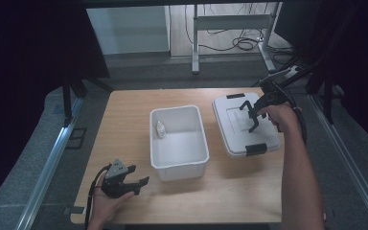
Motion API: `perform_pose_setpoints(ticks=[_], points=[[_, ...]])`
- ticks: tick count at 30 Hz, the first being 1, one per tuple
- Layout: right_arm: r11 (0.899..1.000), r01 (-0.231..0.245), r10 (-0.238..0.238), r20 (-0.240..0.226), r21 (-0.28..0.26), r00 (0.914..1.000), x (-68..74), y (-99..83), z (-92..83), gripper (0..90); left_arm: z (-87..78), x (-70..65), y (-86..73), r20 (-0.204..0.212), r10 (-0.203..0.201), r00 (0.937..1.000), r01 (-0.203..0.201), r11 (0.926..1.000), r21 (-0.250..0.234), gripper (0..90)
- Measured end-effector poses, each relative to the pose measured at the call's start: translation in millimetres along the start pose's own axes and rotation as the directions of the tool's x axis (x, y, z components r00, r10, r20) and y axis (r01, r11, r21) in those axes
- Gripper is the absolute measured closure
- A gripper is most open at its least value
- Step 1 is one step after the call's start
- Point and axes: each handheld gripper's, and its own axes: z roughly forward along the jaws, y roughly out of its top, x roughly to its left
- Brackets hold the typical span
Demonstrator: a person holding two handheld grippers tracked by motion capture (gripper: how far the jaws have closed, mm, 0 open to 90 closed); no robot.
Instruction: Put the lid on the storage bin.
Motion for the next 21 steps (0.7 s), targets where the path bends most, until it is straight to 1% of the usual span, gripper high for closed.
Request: perform_pose_setpoints(ticks=[2, 5, 8, 10, 16, 18, 21], points=[[1.000, -0.004, 0.004, -0.002, -0.004, 1.0000, 2.4, -0.3, -4.1, 85.3, -0.6, 0.5, 0.0, 0.000, -0.002, 1.0000, 0.002, 1.0000, -0.003, 28.6], [1.000, 0.007, -0.007, -0.001, -0.010, 1.0000, 4.4, -0.9, -10.2, 85.3, -0.5, 0.6, 0.0, -0.003, 0.000, 1.0000, 0.000, 1.0000, -0.006, 29.0], [1.000, 0.006, -0.006, -0.002, -0.015, 1.0000, 8.4, -1.5, -16.8, 85.3, -0.1, 0.3, 0.1, -0.002, 0.001, 1.0000, -0.001, 1.0000, -0.007, 29.4], [1.000, 0.006, -0.006, -0.004, -0.019, 1.0000, 12.4, -1.6, -22.4, 85.3, 0.4, 0.4, 0.0, -0.004, 0.002, 1.0000, -0.002, 1.0000, -0.002, 29.4], [0.999, 0.031, -0.031, -0.017, -0.040, 0.9994, 25.3, -2.9, -43.2, 85.3, 0.5, 0.0, 0.1, -0.003, 0.000, 1.0000, 0.000, 1.0000, -0.002, 29.3], [0.999, 0.028, -0.029, -0.019, -0.039, 0.9994, 26.9, -3.1, -44.3, 85.3, -0.2, 0.1, 0.2, -0.004, 0.003, 1.0000, -0.003, 1.0000, 0.000, 29.2], [0.998, 0.039, -0.040, -0.021, -0.039, 0.9990, 33.1, -3.4, -47.1, 85.3, 0.2, 0.4, 0.0, -0.005, 0.004, 1.0000, -0.004, 1.0000, 0.004, 28.7]])
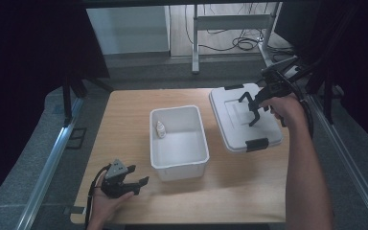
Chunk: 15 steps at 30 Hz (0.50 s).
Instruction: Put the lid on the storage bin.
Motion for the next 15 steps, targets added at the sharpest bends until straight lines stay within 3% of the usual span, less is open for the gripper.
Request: perform_pose_setpoints(ticks=[15], points=[[1.000, 0.022, -0.021, -0.009, 0.020, 0.9997, 31.8, 0.5, 0.1, 85.3, -1.6, 0.3, -0.1, 0.005, -0.003, 1.0000, 0.003, 1.0000, -0.006, 28.6]])
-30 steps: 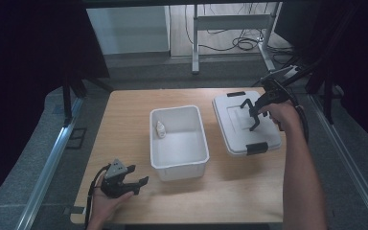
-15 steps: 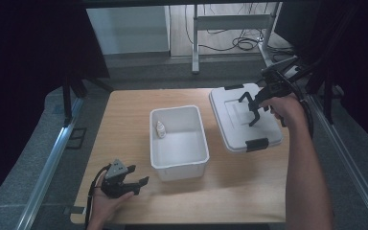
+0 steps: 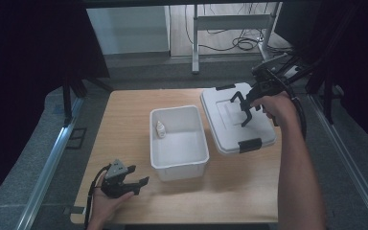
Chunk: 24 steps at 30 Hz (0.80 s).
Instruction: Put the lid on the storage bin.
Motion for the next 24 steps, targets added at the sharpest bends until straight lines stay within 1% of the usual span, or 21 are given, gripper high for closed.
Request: perform_pose_setpoints(ticks=[3, 5, 10, 11, 15, 16, 17, 21, 24], points=[[1.000, 0.008, -0.008, -0.002, 0.003, 1.0000, 6.0, -0.3, 2.2, 85.3, -1.1, 0.1, 0.1, -0.002, -0.001, 1.0000, 0.001, 1.0000, -0.005, 28.6], [1.000, 0.005, -0.005, 0.006, 0.015, 1.0000, 10.4, -0.7, 3.3, 85.3, -1.0, 0.1, 0.1, -0.005, -0.001, 1.0000, 0.001, 1.0000, -0.002, 28.6], [1.000, 0.007, -0.007, 0.013, 0.018, 0.9999, 21.2, -0.3, 2.5, 85.3, -2.1, -1.4, 0.9, 0.000, 0.002, 1.0000, -0.002, 1.0000, -0.008, 28.7], [1.000, 0.004, -0.004, 0.007, 0.023, 1.0000, 23.7, -0.3, 3.3, 85.2, -2.7, -1.7, 1.1, -0.002, 0.003, 1.0000, -0.003, 1.0000, -0.008, 28.7], [0.999, 0.012, -0.012, 0.006, 0.030, 0.9999, 31.2, -1.8, 9.1, 85.2, -4.6, -2.2, 1.5, -0.004, 0.005, 1.0000, -0.005, 0.9999, -0.015, 28.7], [1.000, 0.003, -0.003, 0.002, 0.031, 1.0000, 33.6, -2.3, 10.3, 85.2, -4.8, -2.2, 1.5, -0.004, 0.005, 1.0000, -0.005, 0.9999, -0.015, 28.7], [0.999, 0.008, -0.009, 0.005, 0.033, 1.0000, 34.9, -3.0, 10.9, 85.3, -5.0, -2.3, 1.6, -0.003, 0.005, 1.0000, -0.005, 0.9999, -0.015, 28.7], [0.999, -0.005, 0.005, 0.012, 0.034, 0.9999, 41.6, -4.5, 11.8, 85.3, -4.0, -3.9, 1.8, 0.003, 0.005, 1.0000, -0.005, 0.9999, -0.015, 28.8], [0.999, -0.003, 0.002, 0.015, 0.038, 0.9999, 47.7, -5.3, 14.3, 85.3, -3.0, -4.9, 1.8, 0.006, 0.008, 0.9999, -0.008, 0.9999, -0.012, 28.8]])
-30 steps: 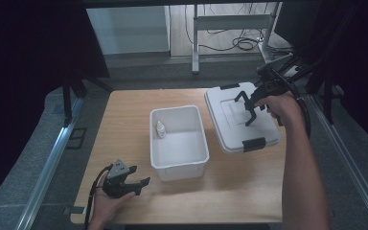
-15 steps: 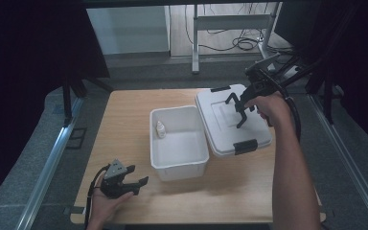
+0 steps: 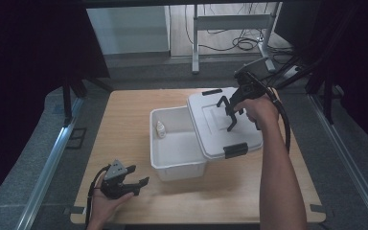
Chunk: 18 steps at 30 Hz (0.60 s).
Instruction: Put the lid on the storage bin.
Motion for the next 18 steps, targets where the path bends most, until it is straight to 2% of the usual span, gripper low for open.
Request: perform_pose_setpoints(ticks=[9, 18], points=[[1.000, -0.008, 0.008, -0.014, -0.013, 0.9999, 16.2, -0.5, 0.2, 85.2, -2.6, 1.6, 0.0, -0.002, -0.005, 1.0000, 0.005, 0.9999, -0.009, 28.8], [1.000, -0.001, 0.001, -0.028, 0.004, 0.9996, 28.6, 3.2, 13.8, 85.2, -0.1, 1.1, -0.6, 0.000, -0.006, 1.0000, 0.006, 1.0000, -0.001, 28.9]])
